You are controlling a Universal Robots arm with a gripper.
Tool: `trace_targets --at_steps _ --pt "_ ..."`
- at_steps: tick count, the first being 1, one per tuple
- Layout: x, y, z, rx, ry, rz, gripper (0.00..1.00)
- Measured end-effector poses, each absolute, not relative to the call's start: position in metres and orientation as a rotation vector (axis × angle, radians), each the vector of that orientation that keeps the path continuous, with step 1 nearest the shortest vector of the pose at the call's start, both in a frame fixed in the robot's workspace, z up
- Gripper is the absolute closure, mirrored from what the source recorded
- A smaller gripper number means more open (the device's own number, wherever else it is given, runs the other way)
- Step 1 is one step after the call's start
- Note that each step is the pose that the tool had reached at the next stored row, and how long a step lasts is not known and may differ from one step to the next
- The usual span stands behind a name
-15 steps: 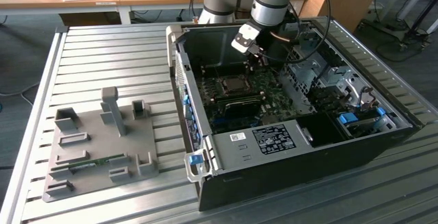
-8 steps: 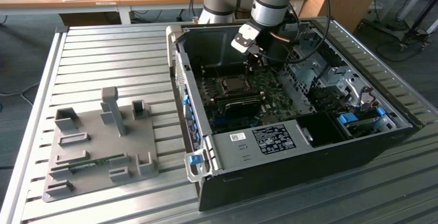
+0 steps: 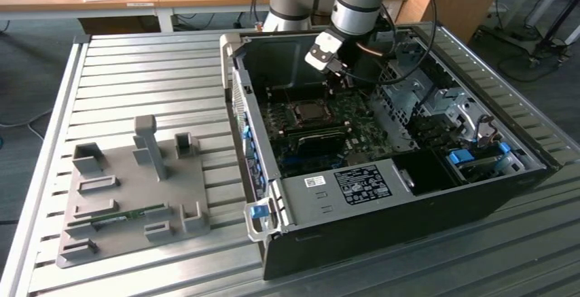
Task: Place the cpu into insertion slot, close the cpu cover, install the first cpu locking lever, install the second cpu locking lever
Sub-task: 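Close the cpu cover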
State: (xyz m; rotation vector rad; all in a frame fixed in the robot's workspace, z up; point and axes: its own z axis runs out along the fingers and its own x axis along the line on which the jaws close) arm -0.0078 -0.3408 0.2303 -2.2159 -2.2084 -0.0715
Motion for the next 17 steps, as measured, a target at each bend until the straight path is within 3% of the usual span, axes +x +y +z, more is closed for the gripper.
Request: trace_targets --at_steps 17 --pt "-0.036 -0.341 0.226 -2.221 -2.205 -0.072 0.89"
